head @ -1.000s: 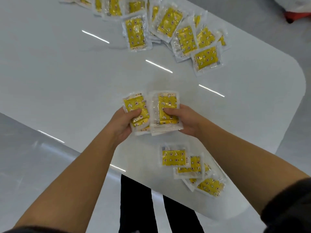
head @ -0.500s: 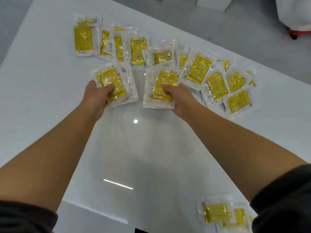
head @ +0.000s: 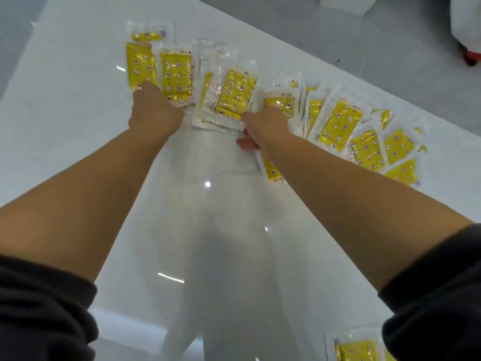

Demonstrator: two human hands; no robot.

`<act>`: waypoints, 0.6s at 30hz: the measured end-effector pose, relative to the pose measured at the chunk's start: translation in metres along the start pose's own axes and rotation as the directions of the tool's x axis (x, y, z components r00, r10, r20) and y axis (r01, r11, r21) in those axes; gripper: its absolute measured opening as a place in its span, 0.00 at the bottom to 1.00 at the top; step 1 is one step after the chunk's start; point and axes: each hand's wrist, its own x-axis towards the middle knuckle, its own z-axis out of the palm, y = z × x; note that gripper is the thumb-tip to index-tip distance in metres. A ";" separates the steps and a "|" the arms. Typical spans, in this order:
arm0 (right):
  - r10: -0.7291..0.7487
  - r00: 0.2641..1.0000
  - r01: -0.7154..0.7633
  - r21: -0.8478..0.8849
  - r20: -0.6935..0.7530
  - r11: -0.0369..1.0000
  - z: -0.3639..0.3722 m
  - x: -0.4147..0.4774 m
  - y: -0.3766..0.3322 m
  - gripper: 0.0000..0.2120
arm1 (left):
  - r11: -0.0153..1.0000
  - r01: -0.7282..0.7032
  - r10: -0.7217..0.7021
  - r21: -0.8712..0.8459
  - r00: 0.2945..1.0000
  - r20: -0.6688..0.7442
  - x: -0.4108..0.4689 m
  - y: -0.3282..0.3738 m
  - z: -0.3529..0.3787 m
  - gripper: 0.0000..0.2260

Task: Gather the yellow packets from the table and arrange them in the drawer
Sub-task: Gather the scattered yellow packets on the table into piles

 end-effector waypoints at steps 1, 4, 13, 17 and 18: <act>-0.026 1.000 0.026 -0.016 -0.003 1.000 -0.002 -0.003 0.001 0.15 | 1.000 0.011 -0.011 -0.001 1.000 -0.007 -0.004 -0.002 0.001 0.27; -0.120 0.993 0.121 -0.064 0.019 0.991 -0.014 -0.015 0.010 0.05 | 1.000 -0.003 0.002 -0.025 1.000 -0.025 -0.029 -0.011 0.008 0.24; -0.195 0.971 0.234 -0.381 0.140 0.894 -0.095 -0.067 0.124 0.05 | 0.997 -0.074 0.077 -0.027 0.989 0.127 -0.166 -0.043 0.077 0.15; -0.209 0.956 0.286 -0.507 0.203 0.813 -0.151 -0.085 0.191 0.05 | 0.995 -0.094 0.095 -0.014 0.977 0.190 -0.243 -0.046 0.115 0.13; -0.216 0.951 0.305 -0.548 0.223 0.779 -0.166 -0.090 0.208 0.05 | 0.995 -0.103 0.104 -0.015 0.973 0.204 -0.263 -0.045 0.124 0.12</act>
